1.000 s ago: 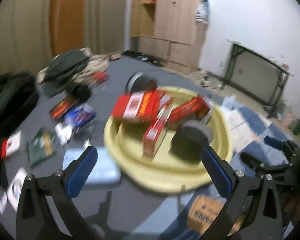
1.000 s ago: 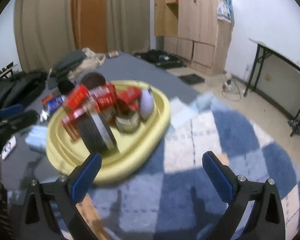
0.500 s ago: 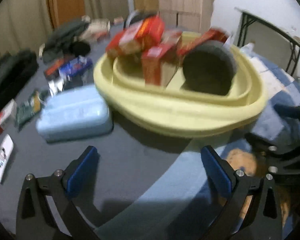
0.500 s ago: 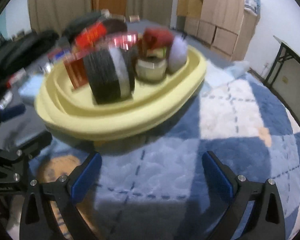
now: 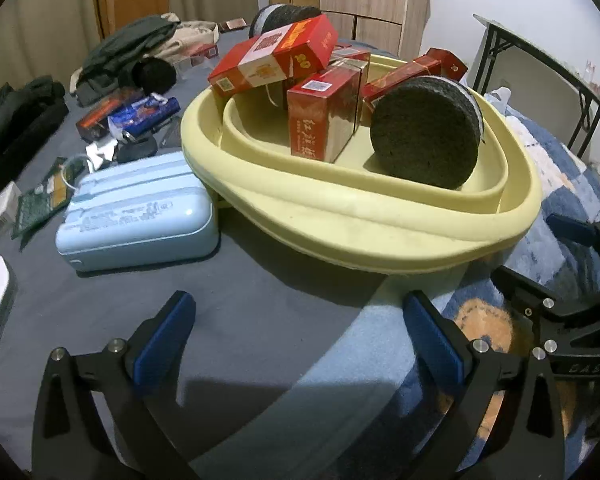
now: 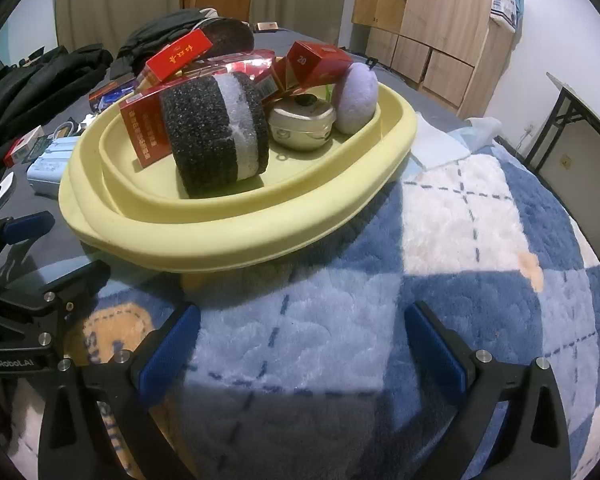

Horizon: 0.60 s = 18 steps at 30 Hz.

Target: Organize rigid objects

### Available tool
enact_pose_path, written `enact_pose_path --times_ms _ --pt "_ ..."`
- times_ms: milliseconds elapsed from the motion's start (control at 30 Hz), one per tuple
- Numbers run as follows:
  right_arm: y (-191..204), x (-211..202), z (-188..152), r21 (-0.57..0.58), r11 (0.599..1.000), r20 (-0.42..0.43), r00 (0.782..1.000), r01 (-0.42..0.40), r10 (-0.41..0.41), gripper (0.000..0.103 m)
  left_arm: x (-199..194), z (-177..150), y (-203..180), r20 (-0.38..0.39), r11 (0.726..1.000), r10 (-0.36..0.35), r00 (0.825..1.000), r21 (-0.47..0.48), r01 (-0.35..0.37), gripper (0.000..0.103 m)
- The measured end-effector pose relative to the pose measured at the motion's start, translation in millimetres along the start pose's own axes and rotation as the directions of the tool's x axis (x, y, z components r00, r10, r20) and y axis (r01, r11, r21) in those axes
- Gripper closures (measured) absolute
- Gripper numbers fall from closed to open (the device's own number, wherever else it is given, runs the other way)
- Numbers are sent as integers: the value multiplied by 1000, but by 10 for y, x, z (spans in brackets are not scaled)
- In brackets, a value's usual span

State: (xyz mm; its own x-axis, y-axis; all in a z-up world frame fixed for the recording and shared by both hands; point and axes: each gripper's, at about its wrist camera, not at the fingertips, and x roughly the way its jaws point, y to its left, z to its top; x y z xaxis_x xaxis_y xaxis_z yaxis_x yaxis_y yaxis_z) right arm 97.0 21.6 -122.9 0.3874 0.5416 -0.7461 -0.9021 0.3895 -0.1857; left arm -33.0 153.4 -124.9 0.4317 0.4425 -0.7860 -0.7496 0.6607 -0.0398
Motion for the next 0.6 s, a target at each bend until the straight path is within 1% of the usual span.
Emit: enact_pose_path --times_ms 600 --pt "4 -2 1 0 1000 0 1000 0 0 0 -1 -6 -17 0 1000 -4 1000 -2 4 0"
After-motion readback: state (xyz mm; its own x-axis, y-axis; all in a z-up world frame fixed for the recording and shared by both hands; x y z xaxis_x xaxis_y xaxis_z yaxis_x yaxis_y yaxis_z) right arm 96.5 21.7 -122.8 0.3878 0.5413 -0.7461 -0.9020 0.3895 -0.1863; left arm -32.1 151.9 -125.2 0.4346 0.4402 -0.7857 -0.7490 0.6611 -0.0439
